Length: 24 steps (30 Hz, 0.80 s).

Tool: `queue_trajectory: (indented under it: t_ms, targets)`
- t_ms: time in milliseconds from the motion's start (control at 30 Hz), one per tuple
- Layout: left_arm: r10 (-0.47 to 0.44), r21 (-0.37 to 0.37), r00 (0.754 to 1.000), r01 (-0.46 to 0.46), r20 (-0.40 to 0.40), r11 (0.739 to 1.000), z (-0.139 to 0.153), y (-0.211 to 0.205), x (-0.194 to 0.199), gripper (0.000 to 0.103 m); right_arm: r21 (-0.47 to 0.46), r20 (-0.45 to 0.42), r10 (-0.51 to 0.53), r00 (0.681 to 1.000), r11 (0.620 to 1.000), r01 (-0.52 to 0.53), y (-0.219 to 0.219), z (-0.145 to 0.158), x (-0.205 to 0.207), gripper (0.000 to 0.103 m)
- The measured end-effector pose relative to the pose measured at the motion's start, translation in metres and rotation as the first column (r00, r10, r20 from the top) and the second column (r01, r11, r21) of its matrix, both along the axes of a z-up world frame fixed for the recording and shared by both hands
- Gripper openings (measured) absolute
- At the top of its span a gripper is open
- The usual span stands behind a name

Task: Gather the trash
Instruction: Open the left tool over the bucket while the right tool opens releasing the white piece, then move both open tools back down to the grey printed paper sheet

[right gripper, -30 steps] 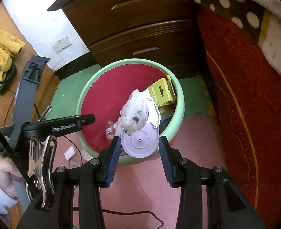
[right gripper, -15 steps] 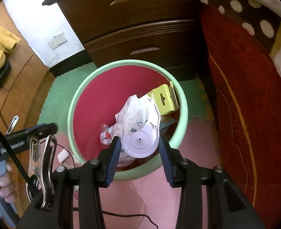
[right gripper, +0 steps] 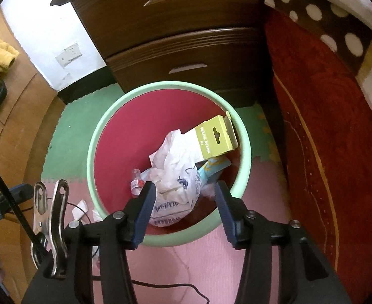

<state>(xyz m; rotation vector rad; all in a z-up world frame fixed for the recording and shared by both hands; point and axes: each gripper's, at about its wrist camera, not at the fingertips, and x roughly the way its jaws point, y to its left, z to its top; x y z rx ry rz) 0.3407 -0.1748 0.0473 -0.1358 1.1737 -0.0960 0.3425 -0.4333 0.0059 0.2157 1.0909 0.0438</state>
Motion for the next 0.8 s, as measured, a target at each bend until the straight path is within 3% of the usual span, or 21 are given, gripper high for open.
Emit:
queue_trajectory:
  t_ms: [567,800]
  targets:
    - [0.174,0.062,0.984,-0.172,-0.030,0.983,-0.009,0.090,-0.046,0.035,-0.012,0.005,0.132,0.991,0.991,-0.132,0.053,0.019,-0.022,0.050]
    - [0.316,0.096,0.948,-0.310,-0.047,0.946,-0.014,0.154,-0.072,0.035,-0.015,-0.007,0.203,0.979,0.979,-0.203,0.083,0.016,-0.026,0.050]
